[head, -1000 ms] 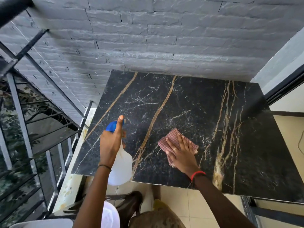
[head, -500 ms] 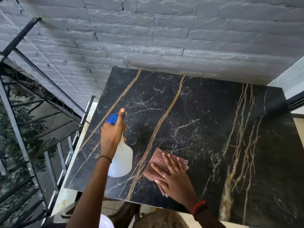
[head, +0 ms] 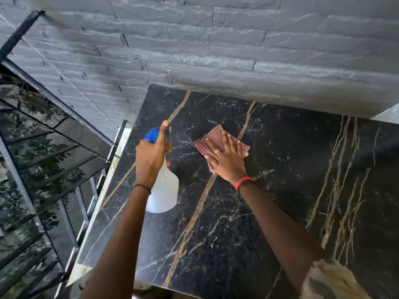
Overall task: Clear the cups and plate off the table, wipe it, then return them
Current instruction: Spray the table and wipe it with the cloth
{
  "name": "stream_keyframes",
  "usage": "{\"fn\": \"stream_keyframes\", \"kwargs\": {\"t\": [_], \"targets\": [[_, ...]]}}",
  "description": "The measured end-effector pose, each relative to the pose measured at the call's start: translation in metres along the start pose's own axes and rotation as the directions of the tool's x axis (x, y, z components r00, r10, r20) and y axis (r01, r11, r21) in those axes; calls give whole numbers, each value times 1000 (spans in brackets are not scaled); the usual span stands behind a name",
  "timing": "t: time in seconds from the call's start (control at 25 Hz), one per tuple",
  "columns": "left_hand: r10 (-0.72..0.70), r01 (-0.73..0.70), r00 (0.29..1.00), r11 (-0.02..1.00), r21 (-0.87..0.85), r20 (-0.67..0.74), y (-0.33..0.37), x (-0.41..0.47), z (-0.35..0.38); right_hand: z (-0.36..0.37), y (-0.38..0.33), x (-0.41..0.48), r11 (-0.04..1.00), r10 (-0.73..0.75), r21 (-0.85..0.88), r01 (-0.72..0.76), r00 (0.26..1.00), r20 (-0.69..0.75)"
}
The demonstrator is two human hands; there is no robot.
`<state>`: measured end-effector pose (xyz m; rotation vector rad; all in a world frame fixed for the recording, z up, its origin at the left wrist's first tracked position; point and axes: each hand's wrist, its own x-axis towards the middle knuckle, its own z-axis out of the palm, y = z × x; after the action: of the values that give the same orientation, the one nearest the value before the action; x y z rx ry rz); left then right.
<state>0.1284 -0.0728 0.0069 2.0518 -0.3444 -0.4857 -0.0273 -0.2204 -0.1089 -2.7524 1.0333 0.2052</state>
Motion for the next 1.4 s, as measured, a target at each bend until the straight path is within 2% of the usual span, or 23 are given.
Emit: {"fn": "stream_keyframes", "kwargs": {"t": [0.12, 0.2, 0.28, 0.4, 0.56, 0.72, 0.84, 0.96, 1.12, 1.24, 1.4], "targets": [[-21, 22, 1000, 1000, 17, -17, 6, 10, 4, 10, -31, -13, 983, -183, 1, 183, 982, 34], [-18, 19, 1000, 1000, 9, -15, 8, 17, 8, 20, -27, -40, 966, -259, -21, 259, 966, 9], [-20, 20, 1000, 1000, -11, 1, 11, 22, 10, 26, -3, -62, 968, -251, -29, 250, 968, -29], [-23, 24, 1000, 999, -22, 20, 13, 26, 13, 18, 52, -65, 984, -170, -49, 170, 985, -11], [-73, 74, 997, 997, -37, 23, 15, 29, 16, -7, 97, -2, 998, -12, -55, 12, 1000, 0], [-82, 82, 997, 996, -34, 3, 13, 33, 13, -26, 81, 79, 996, 83, 30, -83, 996, 17], [-79, 78, 997, 996, -48, -6, 12, 40, 11, -27, 45, 110, 1000, 21, 19, -22, 999, 38], [-71, 70, 997, 996, -56, -18, 12, 48, 9, -19, 21, 105, 986, -164, -27, 166, 984, 72], [-47, 45, 996, 998, -34, -69, 5, 59, 6, -20, 58, 90, 925, -369, -56, 375, 925, 87], [-41, 38, 991, 999, -23, -131, -4, 69, 0, -29, 85, 109, 948, -307, -57, 313, 947, 93], [-44, 38, 987, 998, -40, -158, -15, 71, -16, -38, 55, 173, 981, -189, -34, 192, 980, 58]]}}
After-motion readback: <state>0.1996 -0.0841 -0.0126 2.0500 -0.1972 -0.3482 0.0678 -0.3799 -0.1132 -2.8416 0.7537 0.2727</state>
